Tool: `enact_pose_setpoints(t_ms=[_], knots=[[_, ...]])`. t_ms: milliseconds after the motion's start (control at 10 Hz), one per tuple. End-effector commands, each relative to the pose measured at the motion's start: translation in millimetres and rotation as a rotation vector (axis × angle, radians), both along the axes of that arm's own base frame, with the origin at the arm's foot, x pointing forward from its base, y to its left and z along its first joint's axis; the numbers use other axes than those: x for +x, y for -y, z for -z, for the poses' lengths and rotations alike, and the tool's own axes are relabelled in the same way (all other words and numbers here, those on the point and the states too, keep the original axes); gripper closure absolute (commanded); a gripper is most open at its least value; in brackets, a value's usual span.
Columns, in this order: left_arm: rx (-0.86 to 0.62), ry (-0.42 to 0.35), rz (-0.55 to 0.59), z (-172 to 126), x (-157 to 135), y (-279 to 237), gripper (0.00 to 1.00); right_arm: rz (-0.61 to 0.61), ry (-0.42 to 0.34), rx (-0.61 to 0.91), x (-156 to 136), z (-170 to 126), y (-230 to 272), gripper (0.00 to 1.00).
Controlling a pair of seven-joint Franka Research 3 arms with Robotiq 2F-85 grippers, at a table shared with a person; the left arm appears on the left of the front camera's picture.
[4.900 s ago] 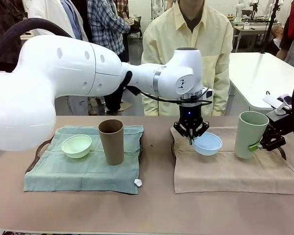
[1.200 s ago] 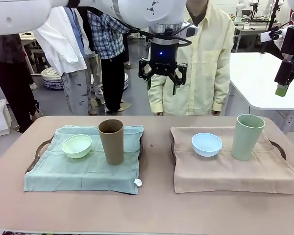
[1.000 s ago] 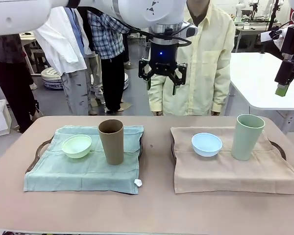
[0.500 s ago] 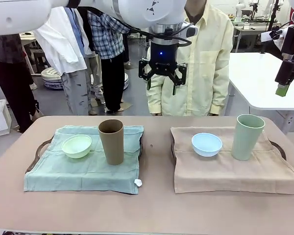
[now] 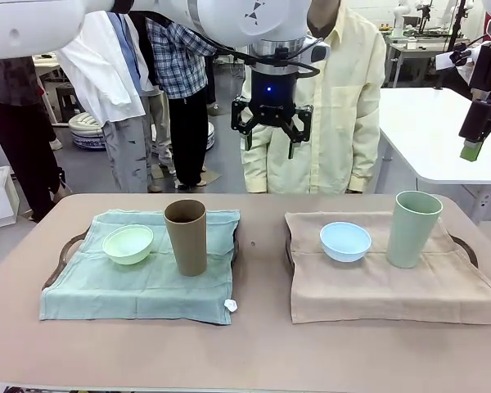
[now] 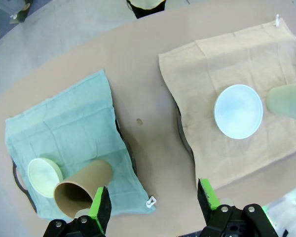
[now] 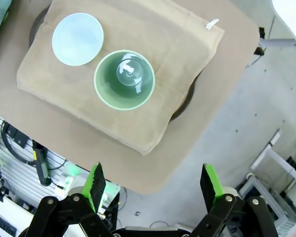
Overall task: Set up a tray with a mat and arrange the tableware.
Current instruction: Place the Picnic Bowl and Reusable plastic cup back onto the Handle tray in front of the human's position.
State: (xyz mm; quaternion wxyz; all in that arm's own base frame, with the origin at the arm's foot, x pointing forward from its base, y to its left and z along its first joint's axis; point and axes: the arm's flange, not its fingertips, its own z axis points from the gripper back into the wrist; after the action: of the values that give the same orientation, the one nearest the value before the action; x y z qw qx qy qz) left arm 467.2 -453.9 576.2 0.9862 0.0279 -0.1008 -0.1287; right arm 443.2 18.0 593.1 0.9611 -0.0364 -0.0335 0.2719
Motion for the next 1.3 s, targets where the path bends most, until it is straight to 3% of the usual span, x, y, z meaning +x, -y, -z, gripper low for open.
enact_pose_setpoints(t_ms=[0,100,500,800,1200], knots=[[-0.017,-0.008,-0.012,4,-5,-17,0.07,0.01,-0.017,0.013,2,10,6,0.0],[-0.029,-0.066,-0.094,7,-7,-35,0.07,0.057,-0.049,0.014,5,23,9,0.0],[-0.154,-0.13,-0.227,0,0,-160,0.07,0.09,-0.178,0.091,10,62,28,0.0],[-0.347,-0.23,-0.235,1,11,-260,0.07,0.202,-0.285,0.469,9,58,85,0.0],[-0.611,-0.227,-0.298,22,-6,-359,0.07,0.46,-0.245,0.706,-23,38,188,0.0]])
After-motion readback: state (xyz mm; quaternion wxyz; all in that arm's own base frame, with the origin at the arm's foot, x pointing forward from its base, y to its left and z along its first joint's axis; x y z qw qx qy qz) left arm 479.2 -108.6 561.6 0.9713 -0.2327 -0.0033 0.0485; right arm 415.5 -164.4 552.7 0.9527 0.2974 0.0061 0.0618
